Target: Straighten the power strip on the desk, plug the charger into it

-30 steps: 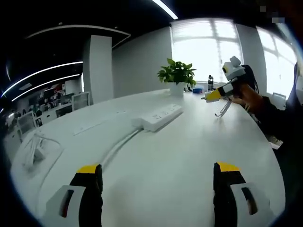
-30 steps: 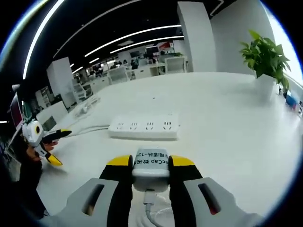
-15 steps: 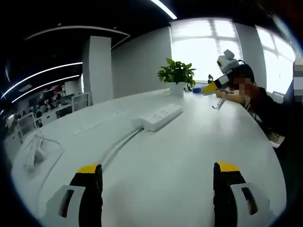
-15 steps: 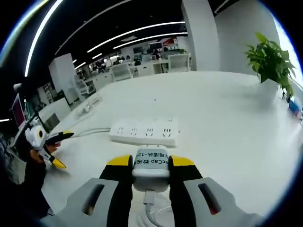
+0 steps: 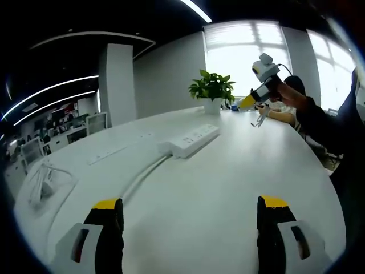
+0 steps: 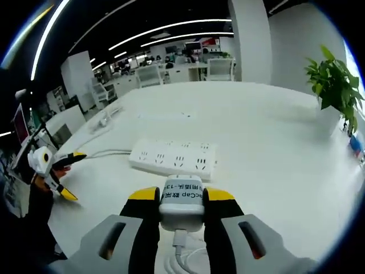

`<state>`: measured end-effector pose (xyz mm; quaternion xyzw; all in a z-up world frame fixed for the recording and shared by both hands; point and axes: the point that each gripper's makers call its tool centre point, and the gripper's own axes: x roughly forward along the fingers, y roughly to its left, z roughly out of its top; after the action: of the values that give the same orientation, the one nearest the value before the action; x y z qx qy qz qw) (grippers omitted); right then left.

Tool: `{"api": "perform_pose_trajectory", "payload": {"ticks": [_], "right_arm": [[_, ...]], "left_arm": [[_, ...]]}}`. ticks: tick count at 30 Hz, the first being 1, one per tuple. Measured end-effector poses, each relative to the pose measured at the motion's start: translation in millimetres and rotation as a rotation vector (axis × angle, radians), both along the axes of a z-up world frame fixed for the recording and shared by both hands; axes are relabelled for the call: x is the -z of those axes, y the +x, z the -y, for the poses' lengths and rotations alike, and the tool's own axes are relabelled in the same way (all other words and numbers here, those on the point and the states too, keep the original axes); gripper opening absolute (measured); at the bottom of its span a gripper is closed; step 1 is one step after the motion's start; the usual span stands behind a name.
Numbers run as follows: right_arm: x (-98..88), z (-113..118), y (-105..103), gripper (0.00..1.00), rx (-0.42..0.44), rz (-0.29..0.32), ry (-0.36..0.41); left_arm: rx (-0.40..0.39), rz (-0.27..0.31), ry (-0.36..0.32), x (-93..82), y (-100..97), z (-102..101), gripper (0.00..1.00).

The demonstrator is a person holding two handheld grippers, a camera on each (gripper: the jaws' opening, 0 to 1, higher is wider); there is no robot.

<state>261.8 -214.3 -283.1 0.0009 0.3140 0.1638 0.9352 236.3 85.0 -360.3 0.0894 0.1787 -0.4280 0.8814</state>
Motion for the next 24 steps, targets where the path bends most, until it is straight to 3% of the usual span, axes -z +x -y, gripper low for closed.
{"api": "perform_pose_trajectory", "payload": {"ticks": [5,9,24], "right_arm": [[-6.6,-2.4,3.1,0.27,-0.015,-0.006,-0.024],[-1.5,1.0,8.7,0.27,-0.025,-0.054,-0.056],[5.4,9.9,14.2,0.27,-0.041,-0.113,-0.081]], "left_arm": [[-0.006,0.007,-0.001,-1.7,2.0,-1.7,0.99],[-0.005,0.011,0.003,-1.6,2.6,-1.6,0.99],[-0.003,0.013,0.0,-0.6,1.2,0.9,0.99]]}}
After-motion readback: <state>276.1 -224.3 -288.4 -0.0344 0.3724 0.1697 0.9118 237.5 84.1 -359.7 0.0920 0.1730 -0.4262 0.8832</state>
